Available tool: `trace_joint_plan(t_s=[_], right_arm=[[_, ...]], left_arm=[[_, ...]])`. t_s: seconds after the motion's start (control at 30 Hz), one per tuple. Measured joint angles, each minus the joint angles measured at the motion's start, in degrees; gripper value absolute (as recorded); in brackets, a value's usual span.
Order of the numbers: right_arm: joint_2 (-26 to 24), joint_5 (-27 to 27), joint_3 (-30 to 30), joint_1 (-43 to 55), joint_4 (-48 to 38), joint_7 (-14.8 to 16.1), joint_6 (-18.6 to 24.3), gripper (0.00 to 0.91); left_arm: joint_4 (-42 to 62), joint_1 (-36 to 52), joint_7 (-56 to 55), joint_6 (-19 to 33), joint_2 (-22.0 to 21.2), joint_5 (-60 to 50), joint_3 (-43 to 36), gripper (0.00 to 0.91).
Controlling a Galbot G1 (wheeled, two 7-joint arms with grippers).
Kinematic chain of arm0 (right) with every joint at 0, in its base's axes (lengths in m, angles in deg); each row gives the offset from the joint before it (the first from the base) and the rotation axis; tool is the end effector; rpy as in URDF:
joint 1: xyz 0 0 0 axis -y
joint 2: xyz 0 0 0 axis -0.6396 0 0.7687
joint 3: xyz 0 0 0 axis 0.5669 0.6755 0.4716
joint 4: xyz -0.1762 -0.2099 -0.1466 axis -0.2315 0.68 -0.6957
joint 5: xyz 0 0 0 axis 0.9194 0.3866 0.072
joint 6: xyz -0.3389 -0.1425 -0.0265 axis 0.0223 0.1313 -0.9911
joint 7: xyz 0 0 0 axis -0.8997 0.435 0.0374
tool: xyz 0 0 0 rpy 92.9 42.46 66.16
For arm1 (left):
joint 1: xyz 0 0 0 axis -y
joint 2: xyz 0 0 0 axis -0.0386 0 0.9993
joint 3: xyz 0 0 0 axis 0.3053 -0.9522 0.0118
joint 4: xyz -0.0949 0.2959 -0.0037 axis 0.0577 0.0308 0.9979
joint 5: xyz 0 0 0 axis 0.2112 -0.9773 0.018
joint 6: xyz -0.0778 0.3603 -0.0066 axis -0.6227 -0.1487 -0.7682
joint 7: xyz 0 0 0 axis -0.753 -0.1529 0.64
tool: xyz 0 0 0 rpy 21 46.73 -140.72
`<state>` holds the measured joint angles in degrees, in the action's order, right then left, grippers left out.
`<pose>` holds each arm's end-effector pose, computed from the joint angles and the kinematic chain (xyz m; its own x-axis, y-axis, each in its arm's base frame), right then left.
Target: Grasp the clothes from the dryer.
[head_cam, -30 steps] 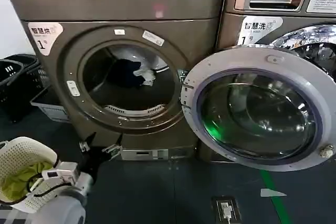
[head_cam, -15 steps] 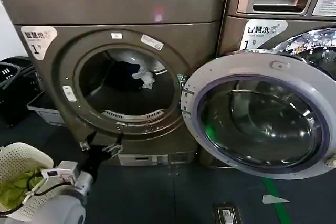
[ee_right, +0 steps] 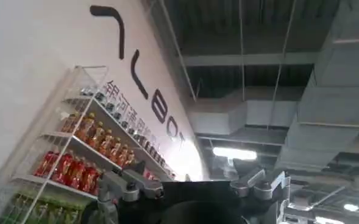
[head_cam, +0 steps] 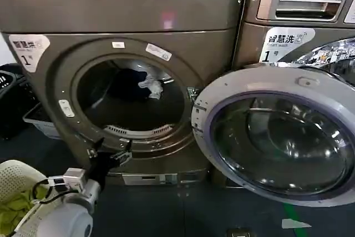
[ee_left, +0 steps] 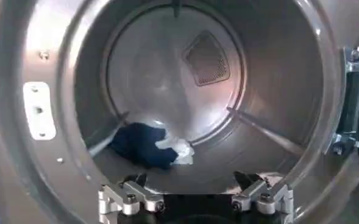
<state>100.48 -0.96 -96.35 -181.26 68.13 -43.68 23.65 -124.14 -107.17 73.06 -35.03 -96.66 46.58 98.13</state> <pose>-0.1017 -0.3857 0.1420 -0.3585 0.7350 -0.5756 0.9333 0.2677 -0.2394 0.2552 0.0258 -0.1421 -0.9787 0.0870 0.1860 0.0945 0.9950 0.0319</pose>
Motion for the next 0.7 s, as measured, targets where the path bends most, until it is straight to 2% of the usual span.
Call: trace_joint_plan(t_s=[0.7], right_arm=[[-0.01,-0.33,-0.21,-0.25,0.22,0.14,0.00,0.907]], left_arm=[[-0.53,-0.52,0.00,0.05,-0.02,0.11,0.47,0.907]])
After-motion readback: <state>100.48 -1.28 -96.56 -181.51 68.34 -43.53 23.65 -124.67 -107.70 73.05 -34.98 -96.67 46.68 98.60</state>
